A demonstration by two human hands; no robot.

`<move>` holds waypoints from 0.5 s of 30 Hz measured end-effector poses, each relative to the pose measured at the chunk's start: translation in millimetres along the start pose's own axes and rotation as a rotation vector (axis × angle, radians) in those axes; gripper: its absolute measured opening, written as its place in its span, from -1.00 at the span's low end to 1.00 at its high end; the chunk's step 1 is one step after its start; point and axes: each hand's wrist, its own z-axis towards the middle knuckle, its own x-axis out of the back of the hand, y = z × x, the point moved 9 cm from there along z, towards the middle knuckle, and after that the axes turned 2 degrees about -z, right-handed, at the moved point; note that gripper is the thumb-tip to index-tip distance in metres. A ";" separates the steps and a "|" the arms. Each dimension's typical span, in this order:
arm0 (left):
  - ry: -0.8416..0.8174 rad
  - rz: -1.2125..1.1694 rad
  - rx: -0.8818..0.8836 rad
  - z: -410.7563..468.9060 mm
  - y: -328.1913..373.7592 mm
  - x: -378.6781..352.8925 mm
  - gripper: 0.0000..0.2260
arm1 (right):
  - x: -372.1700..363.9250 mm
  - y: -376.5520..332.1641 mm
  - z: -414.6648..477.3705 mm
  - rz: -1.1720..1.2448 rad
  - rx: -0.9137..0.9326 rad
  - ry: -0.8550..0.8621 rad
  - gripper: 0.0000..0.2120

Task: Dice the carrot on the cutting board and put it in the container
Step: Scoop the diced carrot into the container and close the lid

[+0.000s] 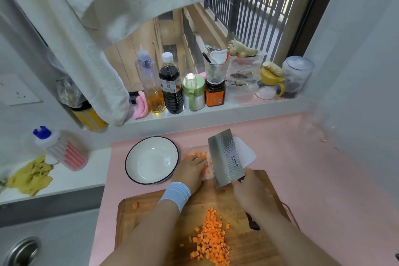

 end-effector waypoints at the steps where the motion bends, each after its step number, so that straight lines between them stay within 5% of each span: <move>1: 0.044 -0.019 -0.029 -2.1 3.7 4.3 -0.52 | 0.6 0.4 -0.2 -0.006 0.000 0.002 -0.80; 4: 0.035 -0.014 -0.121 -5.4 19.8 5.3 -0.46 | 1.8 1.8 -0.5 -0.006 0.005 0.005 -0.78; 9: 0.013 0.123 0.043 -8.0 5.1 13.8 -0.55 | 2.4 1.9 -0.4 -0.005 0.031 0.008 -0.80; 15: 0.224 -0.189 0.140 -40.6 1.9 35.8 -0.76 | 18.4 15.1 -9.9 0.002 0.083 0.099 -0.91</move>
